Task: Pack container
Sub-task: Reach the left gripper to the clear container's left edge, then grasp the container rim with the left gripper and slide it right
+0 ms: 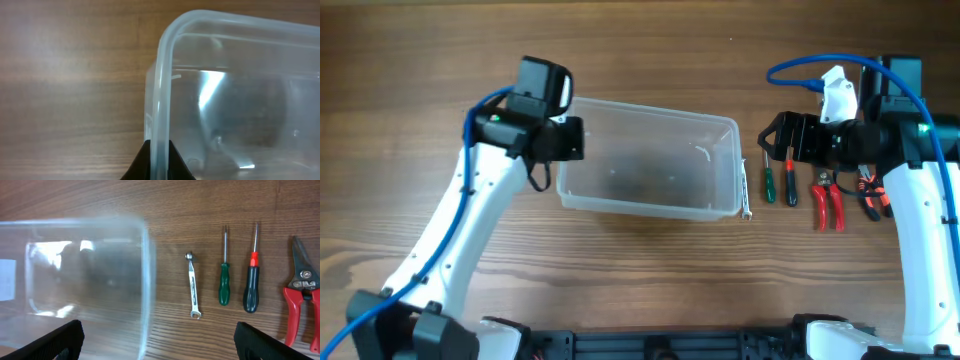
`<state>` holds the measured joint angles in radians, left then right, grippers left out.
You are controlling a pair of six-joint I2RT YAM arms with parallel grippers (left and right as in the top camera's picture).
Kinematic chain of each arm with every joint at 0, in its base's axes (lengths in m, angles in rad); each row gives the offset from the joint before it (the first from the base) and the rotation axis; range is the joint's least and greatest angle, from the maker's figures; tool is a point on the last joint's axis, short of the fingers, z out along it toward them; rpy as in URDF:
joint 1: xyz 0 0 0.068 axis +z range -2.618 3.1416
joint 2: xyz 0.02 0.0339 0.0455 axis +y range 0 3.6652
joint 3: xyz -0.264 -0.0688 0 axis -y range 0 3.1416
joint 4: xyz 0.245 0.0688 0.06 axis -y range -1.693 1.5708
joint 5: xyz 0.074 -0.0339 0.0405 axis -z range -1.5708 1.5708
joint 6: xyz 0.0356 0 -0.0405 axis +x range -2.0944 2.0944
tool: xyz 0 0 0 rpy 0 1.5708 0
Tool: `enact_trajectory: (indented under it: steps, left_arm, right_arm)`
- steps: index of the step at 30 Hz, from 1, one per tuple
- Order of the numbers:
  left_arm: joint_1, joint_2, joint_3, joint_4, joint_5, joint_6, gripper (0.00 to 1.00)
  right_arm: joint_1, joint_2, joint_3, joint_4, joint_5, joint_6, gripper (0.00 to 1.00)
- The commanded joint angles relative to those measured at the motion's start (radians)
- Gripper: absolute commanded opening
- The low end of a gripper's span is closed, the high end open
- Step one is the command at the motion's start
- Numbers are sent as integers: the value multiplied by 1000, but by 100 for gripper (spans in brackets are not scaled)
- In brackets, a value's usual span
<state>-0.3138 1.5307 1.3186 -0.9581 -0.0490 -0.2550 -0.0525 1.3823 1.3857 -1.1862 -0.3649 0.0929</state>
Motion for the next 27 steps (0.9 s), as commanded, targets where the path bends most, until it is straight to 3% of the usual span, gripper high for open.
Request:
enact_trajectory:
  steps: [1, 9, 17, 22, 27]
  left_arm:
    - [-41, 86, 7, 38, -66, -202, 4]
    - [-42, 309, 7, -31, -75, -193, 4]
    - [-25, 308, 8, -23, -164, 62, 4]
    - [-7, 308, 8, -20, -169, 143, 13]
    - [-7, 308, 8, -28, -104, 143, 46]
  right_arm:
    - [-2, 4, 14, -1, 10, 11, 96]
    - [-2, 4, 14, -1, 31, 11, 97]
    - [-2, 4, 14, 0, 32, 12, 97]
    - [-1, 4, 14, -1, 32, 12, 97]
    - [-1, 4, 14, -4, 32, 13, 97]
